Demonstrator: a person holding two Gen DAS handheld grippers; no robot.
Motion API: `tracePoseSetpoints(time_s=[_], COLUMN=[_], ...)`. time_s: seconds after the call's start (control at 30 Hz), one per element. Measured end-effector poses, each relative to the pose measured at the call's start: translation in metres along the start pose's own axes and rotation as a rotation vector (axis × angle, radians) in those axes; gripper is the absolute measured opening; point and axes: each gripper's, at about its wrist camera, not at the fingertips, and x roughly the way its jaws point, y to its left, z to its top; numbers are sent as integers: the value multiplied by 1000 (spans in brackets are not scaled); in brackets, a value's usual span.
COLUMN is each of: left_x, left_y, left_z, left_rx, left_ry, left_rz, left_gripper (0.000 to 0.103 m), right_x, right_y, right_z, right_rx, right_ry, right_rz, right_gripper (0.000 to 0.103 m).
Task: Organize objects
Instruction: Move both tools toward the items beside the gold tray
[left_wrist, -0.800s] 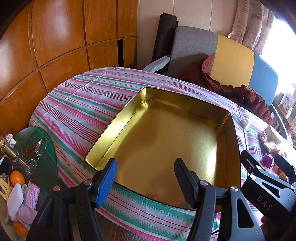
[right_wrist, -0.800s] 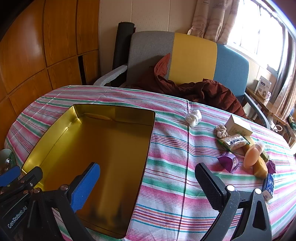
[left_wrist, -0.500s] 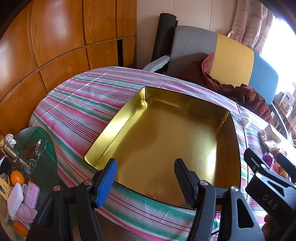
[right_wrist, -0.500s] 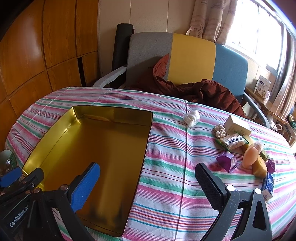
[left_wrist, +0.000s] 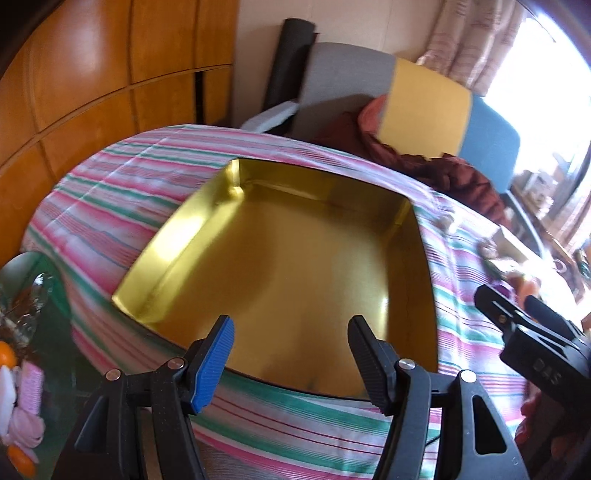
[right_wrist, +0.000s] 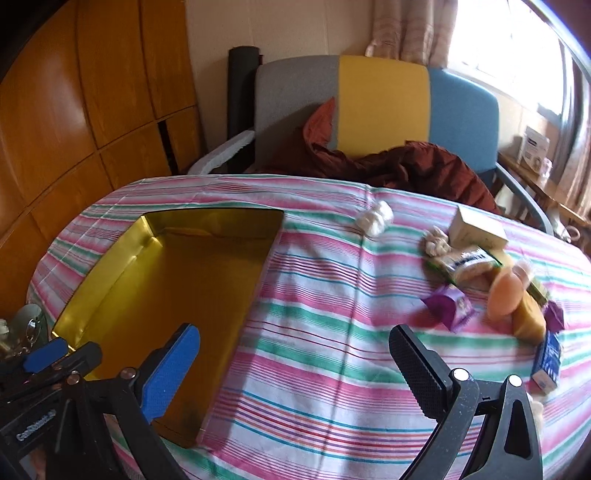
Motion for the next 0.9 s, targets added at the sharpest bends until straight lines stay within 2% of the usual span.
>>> tracePoseSetpoints(time_s=[0.1, 0.27, 0.33, 0.57, 0.77, 0.9], left_x=[-2, -4, -4, 1, 2, 4], left_y=[-11, -30, -38, -69, -84, -92], left_z=[-4, -14, -17, -26, -30, -29], left_rx=[35, 49, 53, 139, 178, 182], left_ry=[-9, 18, 37, 76, 101, 117], left_rz=[-54, -231, -272, -306, -330, -358], left_gripper=[65, 65, 65, 65, 65, 65], right_x=[-1, -9, -14, -34, -37, -34], right_y=[-21, -65, -87, -156, -194, -208], right_z=[-7, -18, -22, -42, -73, -94], right_rx=[16, 55, 96, 195, 286, 342], right_ry=[10, 9, 1, -24, 49, 85], right_rz=[-26, -103, -135, -275, -286, -273], right_gripper=[103, 103, 103, 103, 103, 97])
